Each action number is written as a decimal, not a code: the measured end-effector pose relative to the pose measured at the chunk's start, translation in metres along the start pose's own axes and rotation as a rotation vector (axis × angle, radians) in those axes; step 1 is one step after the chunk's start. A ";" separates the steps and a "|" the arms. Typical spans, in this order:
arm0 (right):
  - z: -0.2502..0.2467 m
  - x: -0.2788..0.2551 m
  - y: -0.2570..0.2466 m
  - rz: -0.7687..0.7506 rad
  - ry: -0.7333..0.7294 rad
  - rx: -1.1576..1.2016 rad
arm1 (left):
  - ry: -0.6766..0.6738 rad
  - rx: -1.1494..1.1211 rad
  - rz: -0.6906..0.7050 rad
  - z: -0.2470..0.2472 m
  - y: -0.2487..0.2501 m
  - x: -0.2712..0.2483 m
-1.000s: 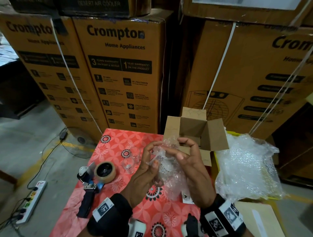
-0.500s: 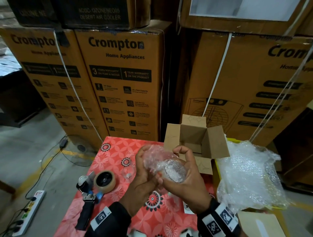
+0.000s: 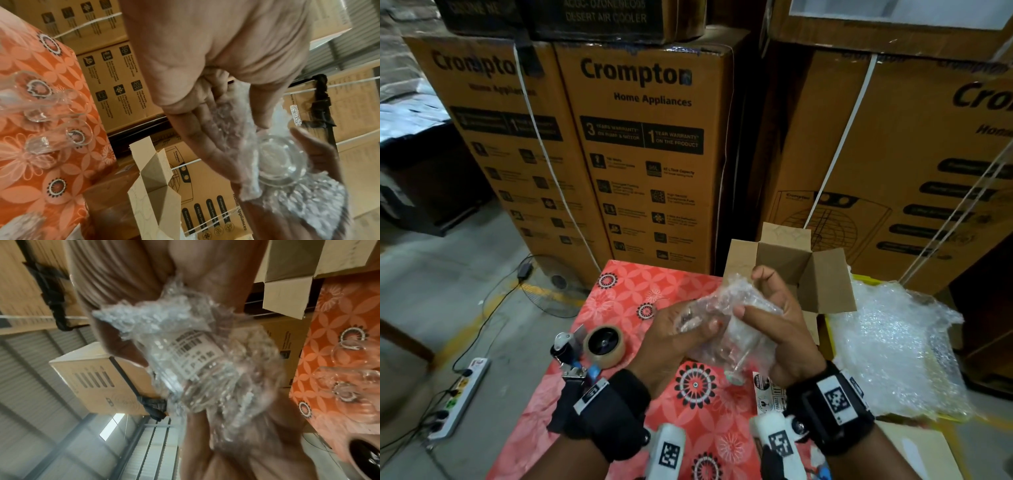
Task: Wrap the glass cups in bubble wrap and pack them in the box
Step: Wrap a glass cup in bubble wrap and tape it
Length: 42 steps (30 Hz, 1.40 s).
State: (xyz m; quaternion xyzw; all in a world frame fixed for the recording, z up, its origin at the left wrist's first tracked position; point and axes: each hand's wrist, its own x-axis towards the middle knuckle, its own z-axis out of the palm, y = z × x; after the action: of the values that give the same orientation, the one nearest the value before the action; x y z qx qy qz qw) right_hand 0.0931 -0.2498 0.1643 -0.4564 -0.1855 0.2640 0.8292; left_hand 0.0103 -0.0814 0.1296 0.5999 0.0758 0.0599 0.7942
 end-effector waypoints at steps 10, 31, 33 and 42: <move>-0.012 0.013 -0.004 0.023 0.198 0.138 | -0.025 -0.201 -0.132 -0.006 -0.003 -0.009; 0.004 0.015 -0.004 -0.291 0.321 -0.346 | -0.059 0.298 0.153 0.005 0.016 -0.017; 0.005 0.014 -0.003 -0.252 0.288 -0.302 | 0.011 0.327 0.150 0.010 0.020 -0.018; 0.022 0.011 0.005 -0.136 0.308 -0.003 | -0.236 0.477 0.214 0.021 0.010 -0.015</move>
State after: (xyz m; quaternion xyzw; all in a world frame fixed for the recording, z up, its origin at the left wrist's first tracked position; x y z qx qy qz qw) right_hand 0.0889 -0.2266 0.1723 -0.4791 -0.0872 0.1339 0.8631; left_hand -0.0007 -0.1012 0.1454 0.7772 -0.0689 0.0536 0.6231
